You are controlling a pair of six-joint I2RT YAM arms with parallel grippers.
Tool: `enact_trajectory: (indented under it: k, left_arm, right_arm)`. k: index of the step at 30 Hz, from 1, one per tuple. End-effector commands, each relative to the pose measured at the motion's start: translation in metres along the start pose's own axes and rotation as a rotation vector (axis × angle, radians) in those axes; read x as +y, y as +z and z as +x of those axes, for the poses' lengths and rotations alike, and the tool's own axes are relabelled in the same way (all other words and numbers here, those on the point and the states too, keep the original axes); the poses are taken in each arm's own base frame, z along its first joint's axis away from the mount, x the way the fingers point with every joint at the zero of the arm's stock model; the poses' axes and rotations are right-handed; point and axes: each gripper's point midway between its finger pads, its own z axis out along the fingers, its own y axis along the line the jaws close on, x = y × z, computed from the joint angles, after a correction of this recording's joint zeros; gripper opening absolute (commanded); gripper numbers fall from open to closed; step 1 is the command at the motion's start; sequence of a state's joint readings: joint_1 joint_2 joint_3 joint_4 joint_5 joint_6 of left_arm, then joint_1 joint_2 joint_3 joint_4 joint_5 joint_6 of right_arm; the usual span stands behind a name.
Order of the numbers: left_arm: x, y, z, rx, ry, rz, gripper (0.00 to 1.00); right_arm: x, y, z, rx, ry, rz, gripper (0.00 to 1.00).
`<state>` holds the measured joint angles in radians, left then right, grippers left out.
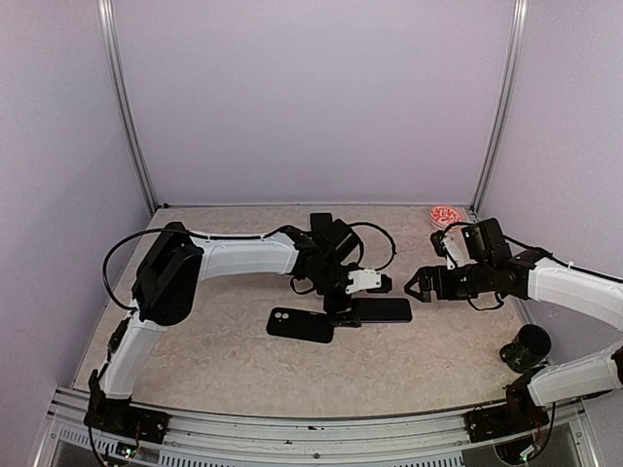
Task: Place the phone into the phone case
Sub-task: Pick up the phone from the center of the board.
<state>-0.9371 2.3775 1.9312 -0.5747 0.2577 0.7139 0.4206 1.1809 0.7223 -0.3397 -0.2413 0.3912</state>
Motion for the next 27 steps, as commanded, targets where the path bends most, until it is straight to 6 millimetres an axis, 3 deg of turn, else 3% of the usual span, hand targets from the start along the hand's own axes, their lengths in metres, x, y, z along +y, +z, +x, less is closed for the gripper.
enact_trajectory:
  k: [1, 12, 27]
  left_arm:
    - [0.009, 0.001, -0.009, -0.059, -0.058, 0.048, 0.99]
    - [0.000, 0.011, 0.003, -0.045, -0.085, 0.126, 0.99]
    - [0.004, 0.023, 0.011, -0.028, -0.115, 0.129, 0.99]
  right_arm:
    - [-0.010, -0.001, 0.007, 0.002, 0.038, 0.032, 0.99]
    - [-0.016, 0.029, 0.025, 0.035, 0.149, 0.007, 0.99]
    - [-0.021, 0.065, 0.027, 0.066, 0.180, -0.016, 0.99]
